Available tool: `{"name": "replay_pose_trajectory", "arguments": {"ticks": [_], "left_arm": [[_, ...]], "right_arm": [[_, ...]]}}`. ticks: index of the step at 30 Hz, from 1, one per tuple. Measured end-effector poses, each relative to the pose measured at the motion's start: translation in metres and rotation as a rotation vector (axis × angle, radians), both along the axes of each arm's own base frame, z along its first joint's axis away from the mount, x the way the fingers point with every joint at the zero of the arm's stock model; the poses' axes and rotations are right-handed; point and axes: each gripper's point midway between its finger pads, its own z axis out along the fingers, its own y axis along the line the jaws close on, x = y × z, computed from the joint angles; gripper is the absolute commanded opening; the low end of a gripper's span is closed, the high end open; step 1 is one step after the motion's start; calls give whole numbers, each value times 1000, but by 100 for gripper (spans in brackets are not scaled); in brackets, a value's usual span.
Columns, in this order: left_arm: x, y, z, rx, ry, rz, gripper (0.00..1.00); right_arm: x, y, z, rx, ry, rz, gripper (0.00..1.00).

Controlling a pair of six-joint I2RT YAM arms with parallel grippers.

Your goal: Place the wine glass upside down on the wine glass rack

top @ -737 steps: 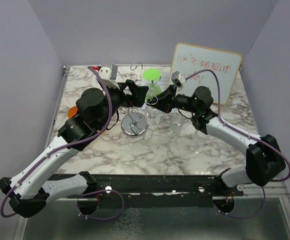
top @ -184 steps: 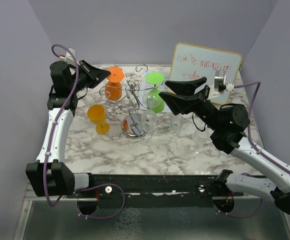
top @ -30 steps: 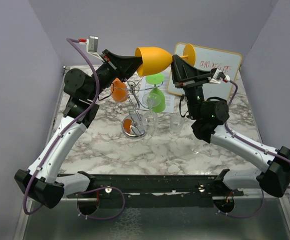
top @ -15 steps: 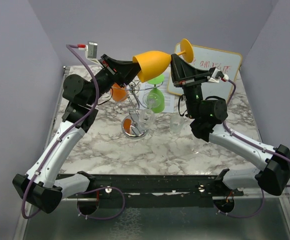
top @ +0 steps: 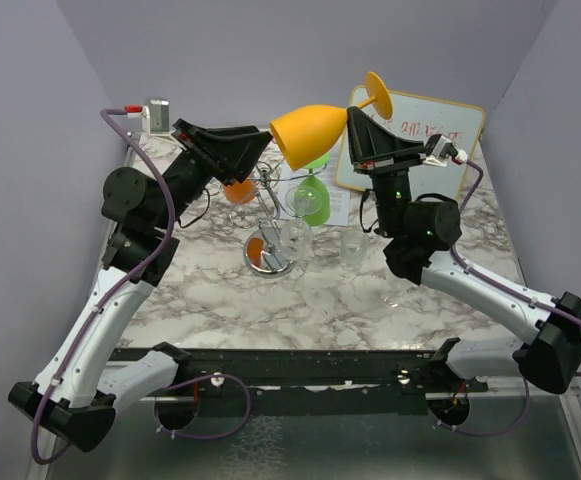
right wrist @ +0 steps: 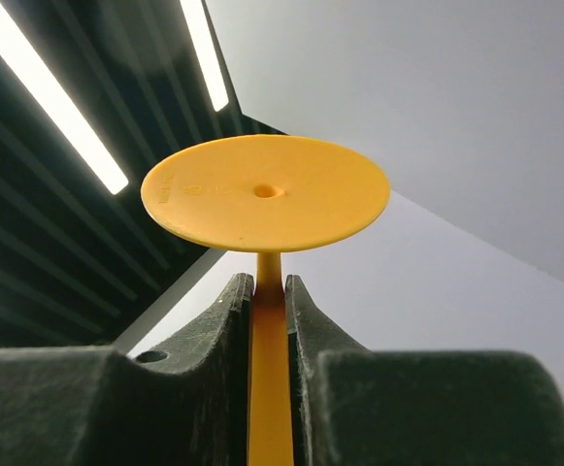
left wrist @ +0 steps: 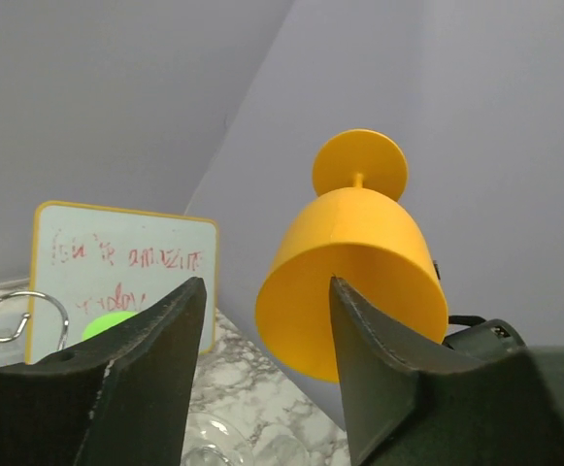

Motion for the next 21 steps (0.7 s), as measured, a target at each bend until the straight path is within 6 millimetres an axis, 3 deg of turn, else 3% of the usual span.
{"name": "replay_pose_trajectory", "arguments": {"ticks": [5,12,16,21], "left_arm": [[-4,12,1,17,-6,65,68],[-10,20,8,35,-24,99,93],[-16,24,29,23,-49,100,99],[-30,26,63,-23,-85,73,99]], "right_arm": [[-5,-7,7,-14,-39,-44,1],[-5,-10,9,-71,-78,-123,1],[-9,-13,14,-135,-140,-203,1],[-25,-21,44,-203,-288,-327,1]]}}
